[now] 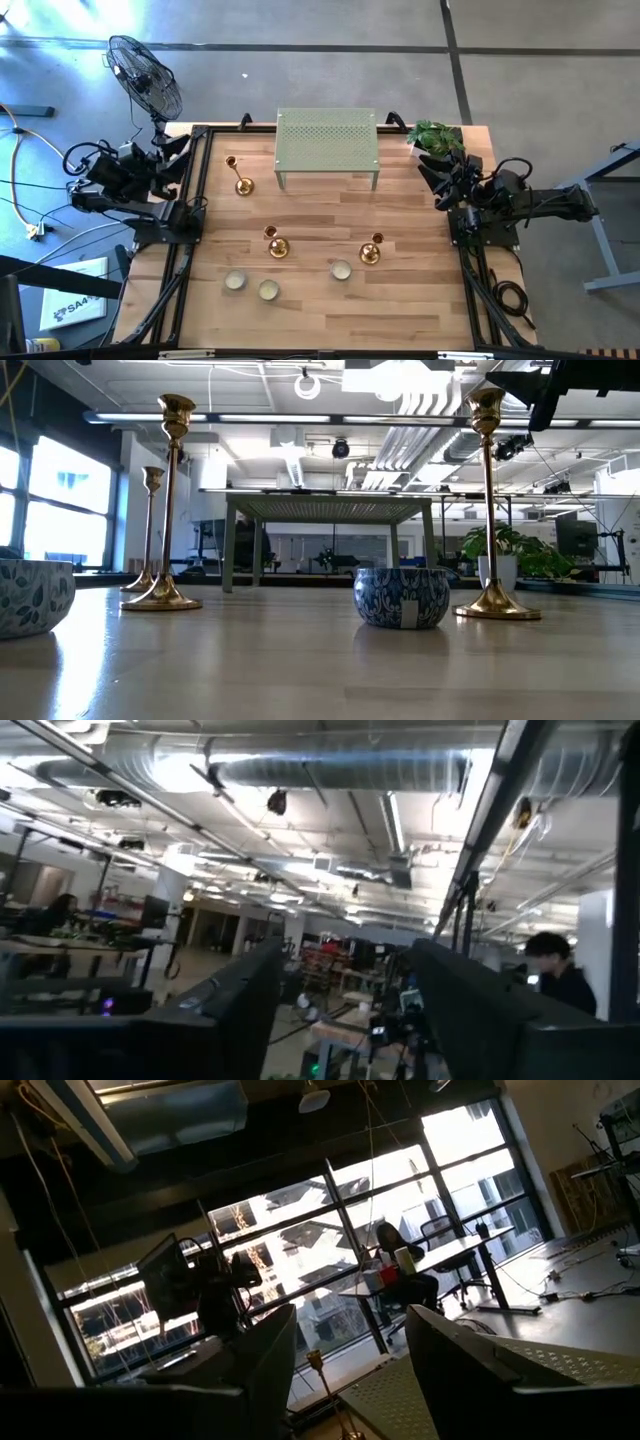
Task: Pick & Place candle stick holders
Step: Put the top gold candle holder on the shelf
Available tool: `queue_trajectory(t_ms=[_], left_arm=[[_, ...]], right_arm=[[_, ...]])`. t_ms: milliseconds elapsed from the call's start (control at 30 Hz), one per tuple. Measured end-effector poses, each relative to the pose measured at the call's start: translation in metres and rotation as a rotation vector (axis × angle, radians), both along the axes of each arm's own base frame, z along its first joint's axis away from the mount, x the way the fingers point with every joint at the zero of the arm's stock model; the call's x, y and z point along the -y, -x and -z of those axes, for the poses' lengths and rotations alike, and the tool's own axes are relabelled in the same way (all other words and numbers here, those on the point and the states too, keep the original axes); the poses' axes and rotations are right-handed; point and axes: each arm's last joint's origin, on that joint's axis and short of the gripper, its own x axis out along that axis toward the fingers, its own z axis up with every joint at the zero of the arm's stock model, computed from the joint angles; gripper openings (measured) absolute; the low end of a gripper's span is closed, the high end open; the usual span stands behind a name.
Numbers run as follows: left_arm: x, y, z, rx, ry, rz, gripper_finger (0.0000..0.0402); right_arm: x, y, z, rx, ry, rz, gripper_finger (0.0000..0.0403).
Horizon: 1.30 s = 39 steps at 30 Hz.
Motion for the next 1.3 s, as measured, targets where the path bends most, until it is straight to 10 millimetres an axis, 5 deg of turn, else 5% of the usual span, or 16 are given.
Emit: queue_trajectory(t_ms=[233, 467, 733, 933, 1167, 1300], left_arm=[[0.0, -0.005, 0.008, -0.068, 0.062, 0.014, 0.0319], [0.001, -0.012, -0.003, -0.059, 0.098, 0.043, 0.0334], [0.0, -0.031, -0.061, -0.616, 0.078, -0.175, 0.0334], [-0.003, -0.024, -0.106, -0.985, 0.201, -0.314, 0.0334], [-0.002, -0.029, -0.142, -1.009, 0.283, -0.291, 0.0334], [-0.001, -0.033, -0.143, -1.052, 0.252, -0.327, 0.0334]], right_arm=[[0.0, 0.0, 0.0, -0.009, 0.025, 0.002, 0.0185], [0.0, 0.003, -0.014, -0.081, 0.151, 0.067, 0.0185], [0.001, 0.006, -0.048, -0.217, 0.246, 0.132, 0.0184], [0.003, 0.005, -0.06, -0.349, 0.205, 0.152, 0.0184], [0.005, 0.004, -0.061, -0.407, 0.074, 0.212, 0.0185], [0.005, 0.004, -0.058, -0.418, 0.025, 0.221, 0.0185]])
